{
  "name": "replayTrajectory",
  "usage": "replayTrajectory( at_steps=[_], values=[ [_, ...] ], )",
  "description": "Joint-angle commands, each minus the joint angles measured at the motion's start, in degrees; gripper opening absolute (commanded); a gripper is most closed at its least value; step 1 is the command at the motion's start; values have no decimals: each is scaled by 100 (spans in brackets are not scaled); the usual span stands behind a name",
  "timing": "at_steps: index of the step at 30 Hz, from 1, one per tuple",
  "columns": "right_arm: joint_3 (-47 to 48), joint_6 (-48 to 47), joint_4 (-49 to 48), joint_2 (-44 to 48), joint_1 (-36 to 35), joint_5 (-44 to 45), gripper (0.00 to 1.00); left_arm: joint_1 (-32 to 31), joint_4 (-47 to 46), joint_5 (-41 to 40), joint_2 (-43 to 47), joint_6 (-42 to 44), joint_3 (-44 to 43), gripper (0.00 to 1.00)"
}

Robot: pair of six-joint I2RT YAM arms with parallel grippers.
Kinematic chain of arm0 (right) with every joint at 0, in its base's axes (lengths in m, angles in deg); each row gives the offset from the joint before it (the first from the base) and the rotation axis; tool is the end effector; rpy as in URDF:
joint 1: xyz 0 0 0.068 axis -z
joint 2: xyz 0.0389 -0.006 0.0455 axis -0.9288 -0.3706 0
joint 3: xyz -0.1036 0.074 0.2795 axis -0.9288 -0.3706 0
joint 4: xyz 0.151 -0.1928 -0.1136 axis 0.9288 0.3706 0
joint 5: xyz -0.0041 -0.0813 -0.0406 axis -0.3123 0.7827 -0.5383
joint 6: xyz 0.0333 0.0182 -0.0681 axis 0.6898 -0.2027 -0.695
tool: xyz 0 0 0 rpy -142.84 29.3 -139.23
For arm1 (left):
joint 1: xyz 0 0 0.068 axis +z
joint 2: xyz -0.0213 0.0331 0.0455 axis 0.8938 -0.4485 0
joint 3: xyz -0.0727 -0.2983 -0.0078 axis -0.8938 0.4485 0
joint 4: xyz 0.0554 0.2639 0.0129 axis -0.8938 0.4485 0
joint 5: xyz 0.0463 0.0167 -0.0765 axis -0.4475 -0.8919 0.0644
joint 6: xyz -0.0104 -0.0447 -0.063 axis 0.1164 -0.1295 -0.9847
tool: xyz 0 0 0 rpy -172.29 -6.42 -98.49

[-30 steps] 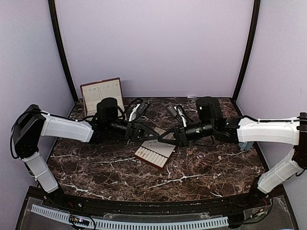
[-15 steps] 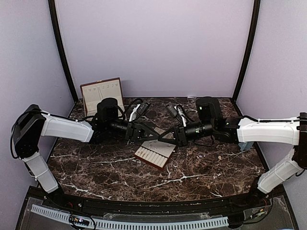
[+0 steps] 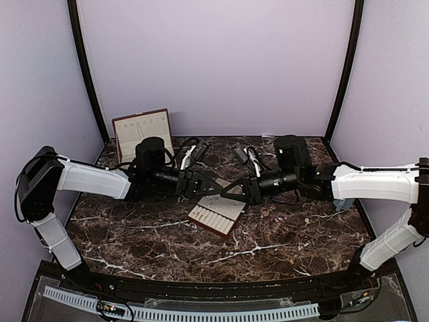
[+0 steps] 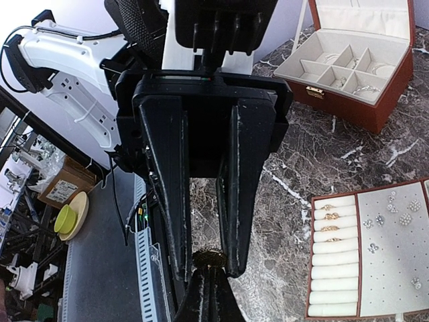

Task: Organize the mixed jewelry
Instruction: Pass from the right arm to the left

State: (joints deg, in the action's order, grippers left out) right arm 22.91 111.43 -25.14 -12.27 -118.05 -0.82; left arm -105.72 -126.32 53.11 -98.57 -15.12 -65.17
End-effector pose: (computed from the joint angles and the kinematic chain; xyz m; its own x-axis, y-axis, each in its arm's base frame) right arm 0.1940 0.2891 0.2937 -0.5955 -0.2144 -0.7742 -0.8019 0.2173 0.5566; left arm 0.2458 -0.3041 0.2765 -0.5406 0.1481 -0.8281 0.8015 -0.2082 -0.5605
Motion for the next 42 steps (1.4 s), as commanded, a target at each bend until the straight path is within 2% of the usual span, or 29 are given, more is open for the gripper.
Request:
replayTrajectory(
  at_steps=[1, 18, 25, 30, 42],
  values=[
    [-79, 33, -253, 164, -21, 216, 0, -33, -62, 105, 88, 84, -25, 20],
    [-256, 135, -410, 149, -12, 484, 0, -26, -33, 70, 133, 93, -15, 12],
    [-335, 163, -426, 231, 3, 632, 16, -19, 27, -62, 132, 109, -31, 10],
    [-437, 206, -434, 333, 55, 723, 27, -11, 567, -362, 200, 460, -99, 9],
    [-791, 401, -597, 767, 317, 1034, 41, 169, 1074, -808, 282, 722, -136, 9]
  ],
)
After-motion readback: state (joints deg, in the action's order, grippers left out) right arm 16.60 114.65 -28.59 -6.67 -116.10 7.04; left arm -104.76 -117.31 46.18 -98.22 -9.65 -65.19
